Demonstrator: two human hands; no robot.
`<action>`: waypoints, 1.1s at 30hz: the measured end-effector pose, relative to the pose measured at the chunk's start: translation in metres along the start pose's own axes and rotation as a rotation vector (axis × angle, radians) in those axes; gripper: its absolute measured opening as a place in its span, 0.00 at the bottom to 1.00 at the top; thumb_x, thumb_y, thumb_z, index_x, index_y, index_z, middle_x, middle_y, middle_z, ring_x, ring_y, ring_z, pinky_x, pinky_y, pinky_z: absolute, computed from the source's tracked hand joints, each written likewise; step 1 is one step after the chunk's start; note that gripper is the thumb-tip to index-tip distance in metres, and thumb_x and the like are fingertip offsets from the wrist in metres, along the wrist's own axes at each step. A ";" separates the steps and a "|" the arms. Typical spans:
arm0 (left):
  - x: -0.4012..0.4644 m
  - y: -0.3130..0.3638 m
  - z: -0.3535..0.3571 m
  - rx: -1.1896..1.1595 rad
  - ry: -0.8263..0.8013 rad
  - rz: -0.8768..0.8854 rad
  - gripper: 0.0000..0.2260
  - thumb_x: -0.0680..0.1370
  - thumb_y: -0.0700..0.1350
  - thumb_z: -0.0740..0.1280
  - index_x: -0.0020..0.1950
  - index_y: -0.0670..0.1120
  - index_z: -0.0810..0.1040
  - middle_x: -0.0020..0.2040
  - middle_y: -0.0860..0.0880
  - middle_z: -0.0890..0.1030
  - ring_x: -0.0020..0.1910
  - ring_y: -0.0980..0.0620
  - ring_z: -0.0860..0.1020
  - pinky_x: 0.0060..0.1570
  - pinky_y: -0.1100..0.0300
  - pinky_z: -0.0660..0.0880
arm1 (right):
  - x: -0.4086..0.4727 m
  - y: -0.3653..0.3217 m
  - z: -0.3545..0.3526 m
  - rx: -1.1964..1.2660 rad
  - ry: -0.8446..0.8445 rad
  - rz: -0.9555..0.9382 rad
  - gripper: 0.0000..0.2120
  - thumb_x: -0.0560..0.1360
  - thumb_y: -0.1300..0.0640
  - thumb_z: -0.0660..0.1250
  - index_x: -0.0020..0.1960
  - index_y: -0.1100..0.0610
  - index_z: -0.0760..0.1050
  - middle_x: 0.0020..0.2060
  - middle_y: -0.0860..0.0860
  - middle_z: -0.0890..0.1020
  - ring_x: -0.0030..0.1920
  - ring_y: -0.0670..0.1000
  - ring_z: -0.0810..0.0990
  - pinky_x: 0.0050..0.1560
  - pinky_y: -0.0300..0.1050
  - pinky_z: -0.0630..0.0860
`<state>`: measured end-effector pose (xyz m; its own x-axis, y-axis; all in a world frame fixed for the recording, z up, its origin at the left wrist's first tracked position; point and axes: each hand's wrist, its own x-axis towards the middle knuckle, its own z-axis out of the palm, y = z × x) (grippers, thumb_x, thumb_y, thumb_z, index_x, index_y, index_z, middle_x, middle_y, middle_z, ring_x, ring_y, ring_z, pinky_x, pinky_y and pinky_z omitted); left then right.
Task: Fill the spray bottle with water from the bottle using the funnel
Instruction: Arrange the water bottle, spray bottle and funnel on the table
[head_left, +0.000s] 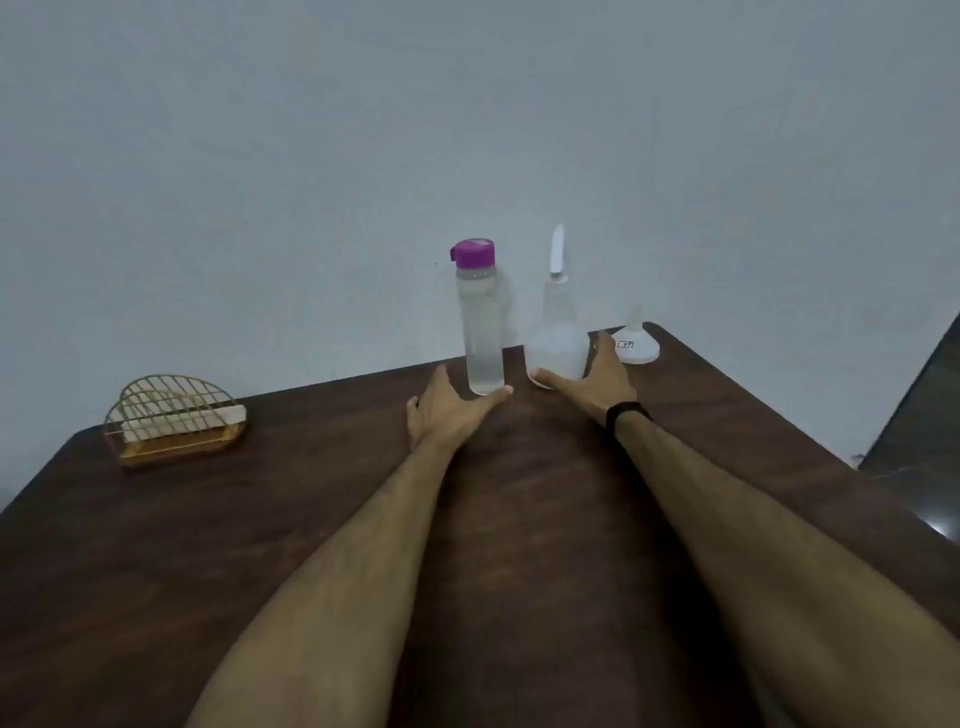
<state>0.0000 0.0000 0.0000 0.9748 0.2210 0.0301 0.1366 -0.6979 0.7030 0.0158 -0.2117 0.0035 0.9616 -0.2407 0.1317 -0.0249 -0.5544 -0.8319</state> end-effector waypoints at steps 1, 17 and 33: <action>0.005 0.004 0.000 -0.041 0.003 -0.002 0.56 0.60 0.78 0.67 0.80 0.51 0.56 0.78 0.49 0.65 0.77 0.44 0.60 0.76 0.46 0.55 | 0.006 -0.003 0.002 0.040 0.004 -0.014 0.66 0.51 0.25 0.74 0.79 0.53 0.51 0.75 0.51 0.66 0.74 0.55 0.67 0.72 0.54 0.67; -0.011 -0.013 -0.014 -0.346 0.001 0.097 0.28 0.72 0.59 0.74 0.68 0.50 0.74 0.62 0.51 0.80 0.60 0.50 0.78 0.60 0.56 0.75 | -0.017 -0.009 0.006 0.000 -0.036 -0.093 0.48 0.52 0.30 0.75 0.67 0.42 0.63 0.55 0.42 0.74 0.61 0.53 0.76 0.56 0.47 0.73; -0.165 -0.113 -0.125 -0.247 0.163 0.009 0.28 0.74 0.59 0.73 0.69 0.48 0.73 0.64 0.48 0.80 0.60 0.50 0.78 0.53 0.61 0.71 | -0.173 -0.049 0.029 0.024 -0.197 -0.159 0.49 0.55 0.32 0.76 0.70 0.42 0.59 0.60 0.46 0.74 0.56 0.50 0.72 0.56 0.49 0.74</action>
<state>-0.1981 0.1276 0.0050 0.9320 0.3356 0.1369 0.0611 -0.5179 0.8533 -0.1413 -0.1202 0.0058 0.9876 0.0096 0.1566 0.1357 -0.5531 -0.8220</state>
